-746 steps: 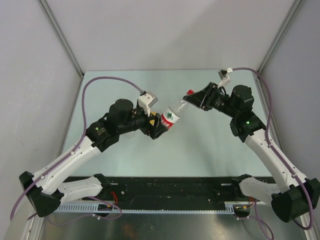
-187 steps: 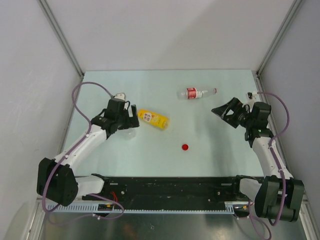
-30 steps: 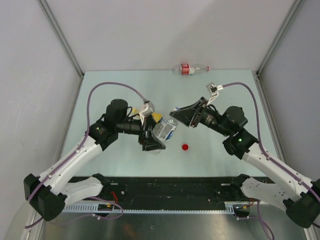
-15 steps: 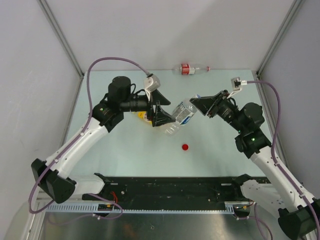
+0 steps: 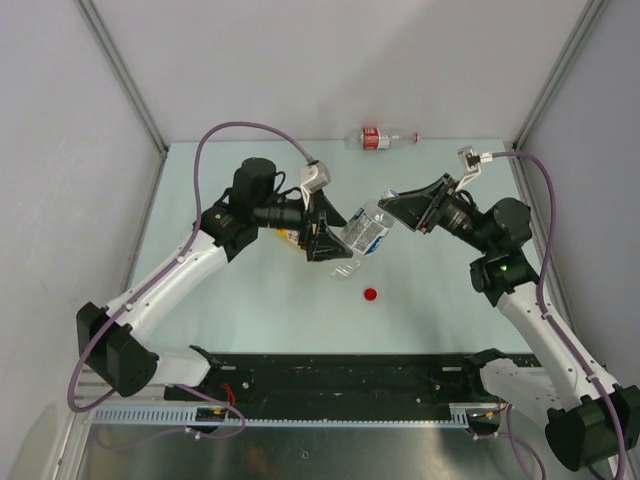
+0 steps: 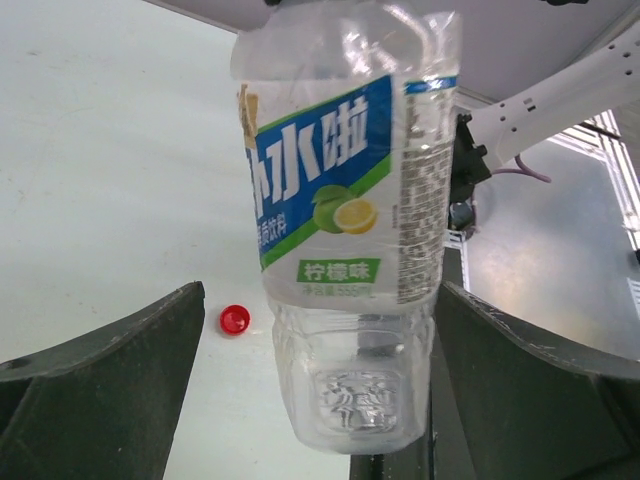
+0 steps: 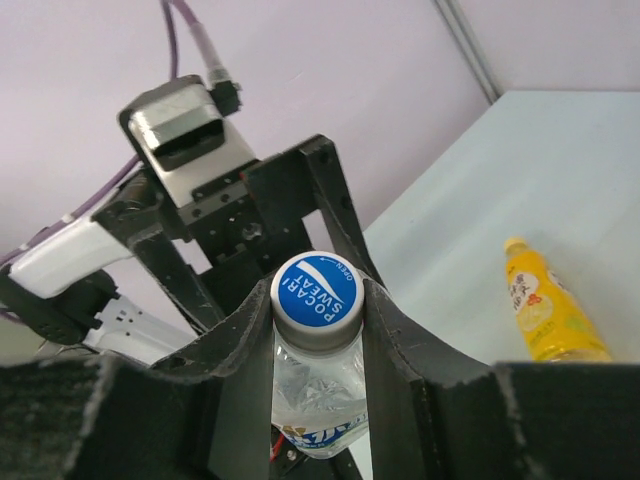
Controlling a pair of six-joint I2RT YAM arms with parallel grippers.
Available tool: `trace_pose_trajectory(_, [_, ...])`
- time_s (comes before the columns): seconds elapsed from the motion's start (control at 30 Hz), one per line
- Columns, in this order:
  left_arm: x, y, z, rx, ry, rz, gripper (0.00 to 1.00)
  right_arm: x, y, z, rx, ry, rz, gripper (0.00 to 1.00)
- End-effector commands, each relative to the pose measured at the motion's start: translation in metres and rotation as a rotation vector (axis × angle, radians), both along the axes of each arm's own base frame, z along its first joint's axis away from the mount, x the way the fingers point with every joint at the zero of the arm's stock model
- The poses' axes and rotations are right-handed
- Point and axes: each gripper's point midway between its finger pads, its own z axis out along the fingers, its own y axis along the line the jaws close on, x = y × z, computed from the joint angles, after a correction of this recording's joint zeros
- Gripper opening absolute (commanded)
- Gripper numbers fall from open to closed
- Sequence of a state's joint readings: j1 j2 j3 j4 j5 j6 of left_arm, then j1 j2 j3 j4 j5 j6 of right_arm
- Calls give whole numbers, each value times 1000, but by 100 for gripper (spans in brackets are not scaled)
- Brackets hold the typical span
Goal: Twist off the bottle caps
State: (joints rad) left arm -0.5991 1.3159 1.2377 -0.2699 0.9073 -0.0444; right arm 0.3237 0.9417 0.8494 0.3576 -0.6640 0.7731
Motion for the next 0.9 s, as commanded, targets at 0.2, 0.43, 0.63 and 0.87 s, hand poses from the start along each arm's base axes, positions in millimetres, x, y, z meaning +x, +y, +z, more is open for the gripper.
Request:
trace_pose_trajectory(0.2, [-9, -7, -5, -24, 42, -108, 99, -14, -16, 52, 111, -92, -31, 0])
trace_pose_trajectory(0.43, [-23, -16, -10, -29, 77, -189, 98, -14, -20, 53, 141, -79, -62, 0])
trace_pose_trajectory(0.63, [-30, -21, -11, -29, 93, -218, 91, -15, -18, 49, 149, -65, -66, 0])
trace_pose_trajectory(0.87, [-29, -25, -14, -16, 104, -199, 68, -10, -15, 40, 134, -29, -81, 0])
